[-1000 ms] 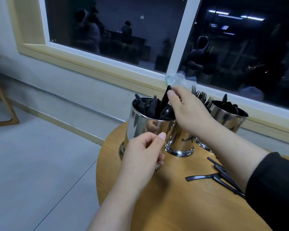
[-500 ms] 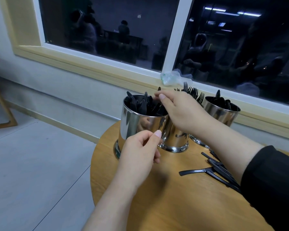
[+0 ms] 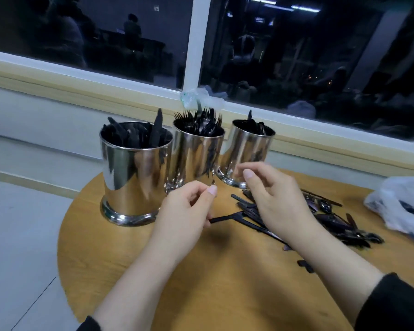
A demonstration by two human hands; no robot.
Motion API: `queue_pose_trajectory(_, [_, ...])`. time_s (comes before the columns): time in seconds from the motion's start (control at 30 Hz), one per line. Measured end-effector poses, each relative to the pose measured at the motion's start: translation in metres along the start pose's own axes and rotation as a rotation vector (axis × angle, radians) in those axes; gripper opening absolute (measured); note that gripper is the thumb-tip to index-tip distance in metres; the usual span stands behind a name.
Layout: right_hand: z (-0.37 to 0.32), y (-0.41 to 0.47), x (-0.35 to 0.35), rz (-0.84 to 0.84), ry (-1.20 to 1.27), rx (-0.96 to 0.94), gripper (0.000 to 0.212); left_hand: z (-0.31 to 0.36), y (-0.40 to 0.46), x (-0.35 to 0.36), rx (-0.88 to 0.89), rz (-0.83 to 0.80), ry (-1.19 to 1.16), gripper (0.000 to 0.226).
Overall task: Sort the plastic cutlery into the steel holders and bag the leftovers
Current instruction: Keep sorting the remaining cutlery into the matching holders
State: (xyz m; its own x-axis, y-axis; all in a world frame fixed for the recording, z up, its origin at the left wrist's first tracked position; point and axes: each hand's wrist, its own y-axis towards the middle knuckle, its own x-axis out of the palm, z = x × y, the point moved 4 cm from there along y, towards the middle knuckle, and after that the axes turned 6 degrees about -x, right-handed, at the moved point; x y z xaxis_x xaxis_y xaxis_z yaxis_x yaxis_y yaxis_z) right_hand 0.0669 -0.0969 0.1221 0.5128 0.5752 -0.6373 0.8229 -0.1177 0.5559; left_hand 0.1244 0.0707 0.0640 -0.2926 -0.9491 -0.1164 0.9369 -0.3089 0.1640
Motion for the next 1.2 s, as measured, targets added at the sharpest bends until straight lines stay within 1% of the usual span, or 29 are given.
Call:
queue_pose_trajectory(0.17, [0.079,-0.097,-0.046,0.004,-0.103,0.123,0.021,0.016,-0.008,0.086,0.109,-0.096,0.123,0.022])
queue_pose_trajectory(0.27, [0.121,-0.137,-0.077,0.019,-0.179,0.185,0.018,0.017,-0.009,0.138,0.175,-0.168,0.349,0.017])
queue_pose_trajectory(0.37, [0.154,-0.155,-0.109,0.119,-0.211,0.23,0.017,0.013,-0.006,0.179,0.239,-0.202,0.533,0.012])
queue_pose_trajectory(0.43, [0.172,-0.157,-0.126,0.214,-0.224,0.262,0.017,0.01,0.001,0.197,0.268,-0.2,0.573,0.016])
queue_pose_trajectory(0.5, [0.186,-0.152,-0.136,0.248,-0.251,0.288,0.015,0.007,0.009,0.21,0.285,-0.196,0.595,0.018])
queue_pose_trajectory(0.6, [0.204,-0.13,-0.142,0.158,-0.361,0.281,0.019,0.003,0.019,0.221,0.297,-0.197,0.629,0.018])
queue_pose_trajectory(0.67, [0.213,-0.11,-0.145,0.029,-0.438,0.282,0.026,-0.002,0.023,0.219,0.258,-0.201,0.604,0.018])
queue_pose_trajectory(0.73, [0.222,-0.096,-0.143,-0.118,-0.486,0.338,0.03,-0.007,0.026,0.213,0.231,-0.194,0.562,0.016])
queue_pose_trajectory(0.83, [0.233,-0.093,-0.138,-0.251,-0.499,0.37,0.034,-0.011,0.029,0.207,0.19,-0.173,0.503,0.014])
queue_pose_trajectory(0.9, [0.237,-0.094,-0.137,-0.266,-0.503,0.351,0.033,-0.011,0.03,0.206,0.181,-0.162,0.48,0.014])
queue_pose_trajectory(1.0, [0.24,-0.092,-0.139,-0.221,-0.519,0.334,0.028,-0.011,0.031,0.207,0.185,-0.16,0.468,0.014])
queue_pose_trajectory(1.1, [0.242,-0.095,-0.135,-0.254,-0.548,0.344,0.027,-0.01,0.029,0.208,0.185,-0.166,0.464,0.014])
queue_pose_trajectory(1.2, [0.241,-0.095,-0.136,-0.245,-0.529,0.341,0.024,-0.008,0.028,0.207,0.194,-0.166,0.454,0.014])
